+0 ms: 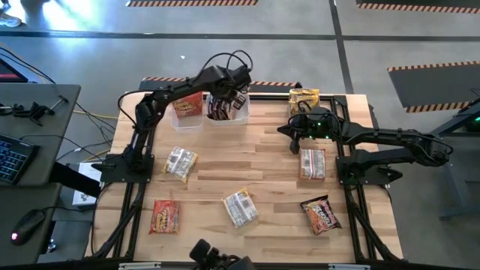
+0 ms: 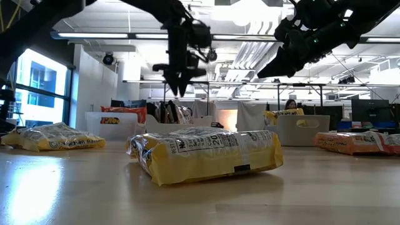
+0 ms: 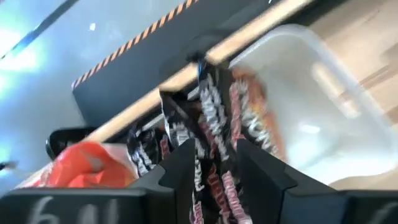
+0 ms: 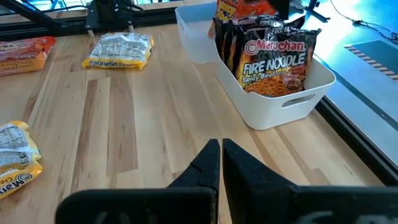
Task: Sort Maruchan noodles
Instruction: Adjust the white bin
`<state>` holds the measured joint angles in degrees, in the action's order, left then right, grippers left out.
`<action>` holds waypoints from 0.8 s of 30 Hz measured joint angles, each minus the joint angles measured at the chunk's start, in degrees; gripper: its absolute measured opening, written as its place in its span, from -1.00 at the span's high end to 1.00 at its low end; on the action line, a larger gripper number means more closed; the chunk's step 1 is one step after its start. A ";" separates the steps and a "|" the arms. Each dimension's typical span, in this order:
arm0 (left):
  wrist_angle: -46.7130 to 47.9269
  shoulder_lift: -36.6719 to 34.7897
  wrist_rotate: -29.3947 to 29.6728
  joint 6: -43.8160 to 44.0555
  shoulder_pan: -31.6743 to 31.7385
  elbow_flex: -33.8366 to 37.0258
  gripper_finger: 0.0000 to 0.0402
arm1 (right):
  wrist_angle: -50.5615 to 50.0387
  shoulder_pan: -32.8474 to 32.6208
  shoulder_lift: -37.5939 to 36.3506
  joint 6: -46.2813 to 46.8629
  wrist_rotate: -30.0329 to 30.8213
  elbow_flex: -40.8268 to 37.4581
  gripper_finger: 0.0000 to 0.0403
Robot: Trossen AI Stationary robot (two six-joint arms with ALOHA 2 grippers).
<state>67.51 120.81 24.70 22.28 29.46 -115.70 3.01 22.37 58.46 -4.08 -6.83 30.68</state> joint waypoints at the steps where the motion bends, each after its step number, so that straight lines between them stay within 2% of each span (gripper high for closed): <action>1: -1.08 -0.80 -0.20 -0.06 -0.13 0.00 0.44 | 0.00 -0.02 0.00 -0.02 0.00 0.00 1.00; 3: -3.51 -2.45 -1.65 -1.72 -0.50 -0.01 0.44 | 0.00 -0.02 0.00 -0.02 0.00 0.00 1.00; 9: -10.18 -2.52 -13.38 -10.02 -1.93 -0.11 0.61 | -0.24 0.00 0.00 -0.02 0.04 0.00 1.00; 15: -10.94 2.96 -14.71 -14.50 -1.91 -0.02 0.95 | -0.26 0.04 0.00 -0.46 0.24 0.00 1.00; 24: -12.22 9.56 -15.18 -16.45 -1.51 -0.02 0.98 | -0.35 0.04 0.00 -0.46 0.17 0.00 1.00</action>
<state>55.29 130.37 9.52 5.82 27.95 -115.72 2.66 22.41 58.46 -4.54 -6.66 30.67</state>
